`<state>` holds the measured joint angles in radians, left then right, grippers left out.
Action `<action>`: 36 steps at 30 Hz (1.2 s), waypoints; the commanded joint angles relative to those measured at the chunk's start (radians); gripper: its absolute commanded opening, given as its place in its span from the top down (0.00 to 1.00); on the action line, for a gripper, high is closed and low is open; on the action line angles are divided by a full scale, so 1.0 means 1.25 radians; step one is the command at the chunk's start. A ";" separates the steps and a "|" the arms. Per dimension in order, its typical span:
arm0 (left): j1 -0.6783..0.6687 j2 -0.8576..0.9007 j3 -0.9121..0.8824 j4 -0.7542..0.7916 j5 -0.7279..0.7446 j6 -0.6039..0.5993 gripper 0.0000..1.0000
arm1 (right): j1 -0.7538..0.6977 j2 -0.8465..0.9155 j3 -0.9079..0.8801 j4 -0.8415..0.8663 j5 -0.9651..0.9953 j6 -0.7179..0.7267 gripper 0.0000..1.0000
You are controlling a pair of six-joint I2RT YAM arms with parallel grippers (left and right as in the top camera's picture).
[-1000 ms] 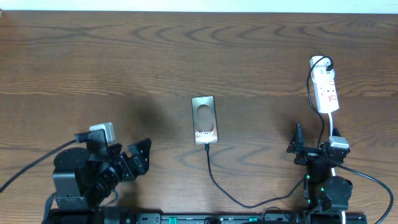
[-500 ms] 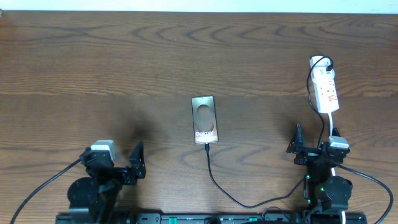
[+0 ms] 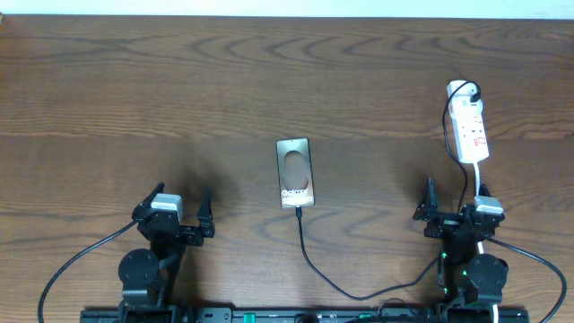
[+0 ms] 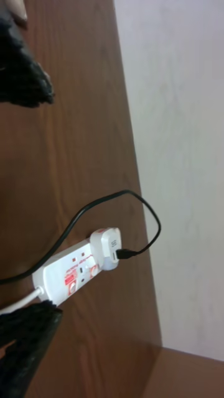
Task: Plug charger to phone and switch on socket
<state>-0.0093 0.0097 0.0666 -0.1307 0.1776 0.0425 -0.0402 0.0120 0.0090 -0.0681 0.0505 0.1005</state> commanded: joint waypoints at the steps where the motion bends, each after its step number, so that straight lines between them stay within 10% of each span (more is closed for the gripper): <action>1: -0.003 -0.007 -0.023 -0.004 -0.074 0.028 0.10 | -0.004 -0.005 -0.003 -0.002 -0.004 -0.009 0.01; 36: -0.004 -0.007 -0.050 0.046 -0.152 0.010 0.10 | -0.004 -0.005 -0.003 -0.002 -0.004 -0.009 0.01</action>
